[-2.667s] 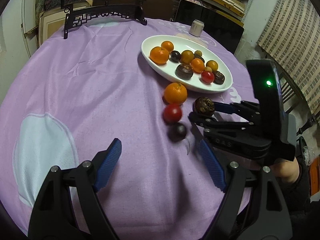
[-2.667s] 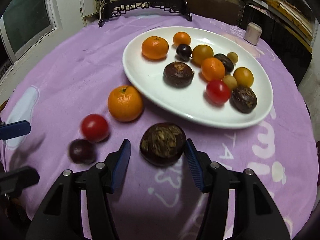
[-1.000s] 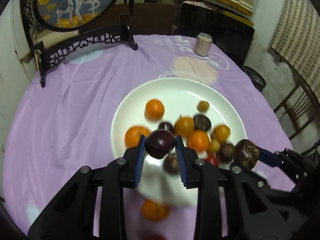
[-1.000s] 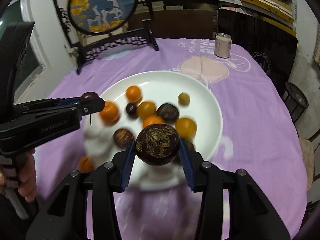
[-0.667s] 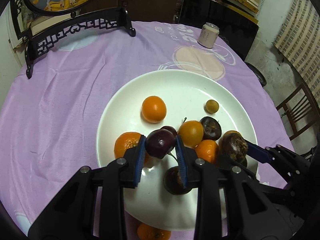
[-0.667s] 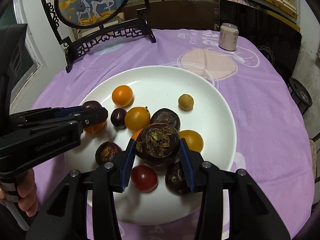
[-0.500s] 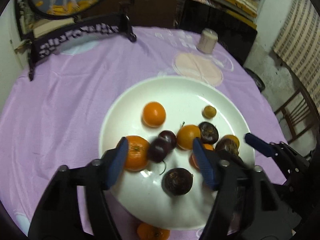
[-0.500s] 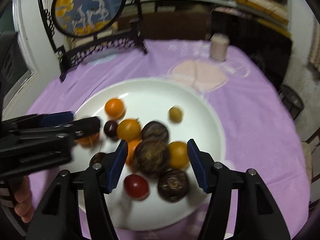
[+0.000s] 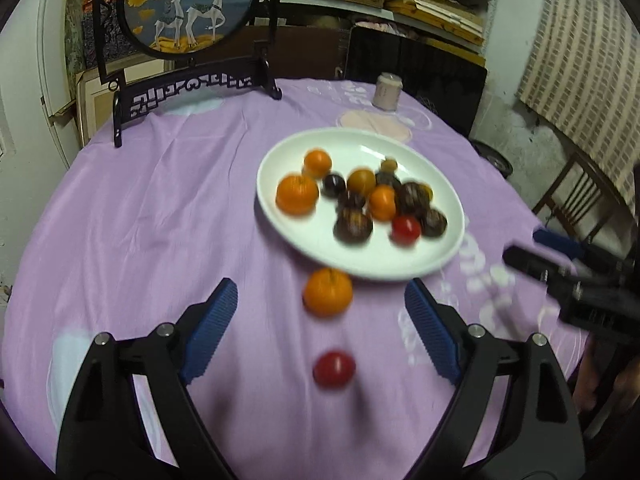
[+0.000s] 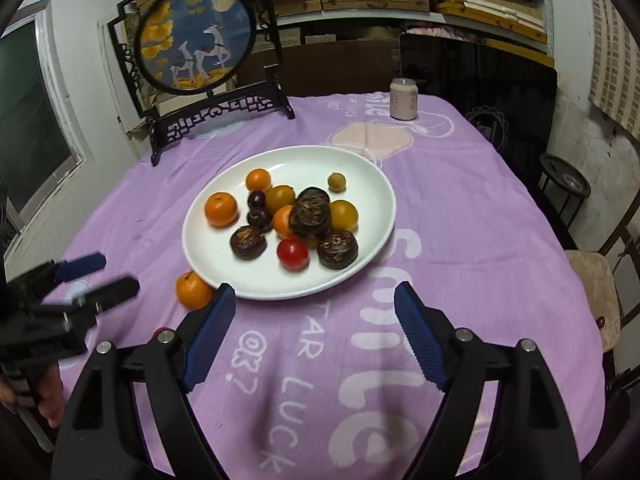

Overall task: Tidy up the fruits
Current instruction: 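Grasp an orange tangerine with the right tool while the left tool grasps a red tomato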

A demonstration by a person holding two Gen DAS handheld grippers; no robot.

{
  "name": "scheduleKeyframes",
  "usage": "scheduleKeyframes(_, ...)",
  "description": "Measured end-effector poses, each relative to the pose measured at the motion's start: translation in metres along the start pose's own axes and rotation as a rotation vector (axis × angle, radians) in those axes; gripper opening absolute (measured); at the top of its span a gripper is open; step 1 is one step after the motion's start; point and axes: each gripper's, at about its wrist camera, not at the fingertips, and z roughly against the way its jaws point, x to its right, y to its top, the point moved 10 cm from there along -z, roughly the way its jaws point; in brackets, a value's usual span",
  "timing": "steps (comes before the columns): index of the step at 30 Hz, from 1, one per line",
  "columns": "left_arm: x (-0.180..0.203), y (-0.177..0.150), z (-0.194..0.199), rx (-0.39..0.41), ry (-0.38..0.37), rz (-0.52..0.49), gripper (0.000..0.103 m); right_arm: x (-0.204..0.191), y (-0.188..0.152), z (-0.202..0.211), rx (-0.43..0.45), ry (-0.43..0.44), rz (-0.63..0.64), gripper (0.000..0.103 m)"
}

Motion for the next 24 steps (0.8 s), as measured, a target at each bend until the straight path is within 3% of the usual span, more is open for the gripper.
scheduleKeyframes(6, -0.018, -0.029, 0.012, -0.028, 0.005, 0.038, 0.087, -0.029, -0.013, 0.003, -0.025, 0.044, 0.034, 0.082)
scheduleKeyframes(10, -0.034, -0.045, 0.020, -0.029, 0.009, 0.061, 0.087, -0.077, -0.039, -0.013, -0.103, 0.199, 0.070, 0.082)
scheduleKeyframes(12, -0.045, -0.054, 0.025, -0.030, 0.012, 0.085, 0.087, -0.097, -0.047, -0.025, -0.137, 0.236, 0.089, 0.071)
scheduleKeyframes(14, -0.055, -0.059, 0.028, -0.034, 0.011, 0.112, 0.087, -0.115, -0.049, -0.041, -0.161, 0.236, 0.121, 0.062)
scheduleKeyframes(21, -0.082, -0.072, 0.044, -0.013, 0.015, 0.158, 0.087, -0.138, -0.040, -0.091, -0.195, 0.176, 0.108, 0.046)
scheduleKeyframes(24, -0.084, -0.073, 0.048, -0.007, 0.009, 0.156, 0.087, -0.134, -0.031, -0.110, -0.184, 0.102, 0.104, 0.045)
